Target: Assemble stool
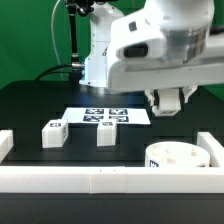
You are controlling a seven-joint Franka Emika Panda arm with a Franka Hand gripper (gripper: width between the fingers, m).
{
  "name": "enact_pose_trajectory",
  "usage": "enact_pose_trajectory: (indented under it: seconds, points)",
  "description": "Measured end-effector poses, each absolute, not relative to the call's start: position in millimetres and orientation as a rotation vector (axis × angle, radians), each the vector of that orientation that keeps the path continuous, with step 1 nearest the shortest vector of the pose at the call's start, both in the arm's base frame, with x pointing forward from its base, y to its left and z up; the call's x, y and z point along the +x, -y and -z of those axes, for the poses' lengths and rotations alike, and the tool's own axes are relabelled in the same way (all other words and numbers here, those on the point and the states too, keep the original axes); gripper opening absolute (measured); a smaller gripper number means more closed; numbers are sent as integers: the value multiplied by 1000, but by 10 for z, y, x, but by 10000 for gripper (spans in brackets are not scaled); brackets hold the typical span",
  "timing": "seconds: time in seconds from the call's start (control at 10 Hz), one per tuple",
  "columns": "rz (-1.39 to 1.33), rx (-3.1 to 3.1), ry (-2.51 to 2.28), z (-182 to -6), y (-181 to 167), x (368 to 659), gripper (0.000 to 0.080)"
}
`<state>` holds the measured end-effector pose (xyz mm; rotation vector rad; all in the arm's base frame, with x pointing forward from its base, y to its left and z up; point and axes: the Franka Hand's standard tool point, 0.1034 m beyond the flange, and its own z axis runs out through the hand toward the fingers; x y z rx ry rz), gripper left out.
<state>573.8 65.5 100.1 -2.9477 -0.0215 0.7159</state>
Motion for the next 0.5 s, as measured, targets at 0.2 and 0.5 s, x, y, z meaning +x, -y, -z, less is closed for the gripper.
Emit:
enact_pose_trajectory:
  seconds: [0.2,0.5]
  points:
    - [-409,-3013,5,-953,-650,5824,327]
    - [-114,-3044,-8,-959,-666,5969,327]
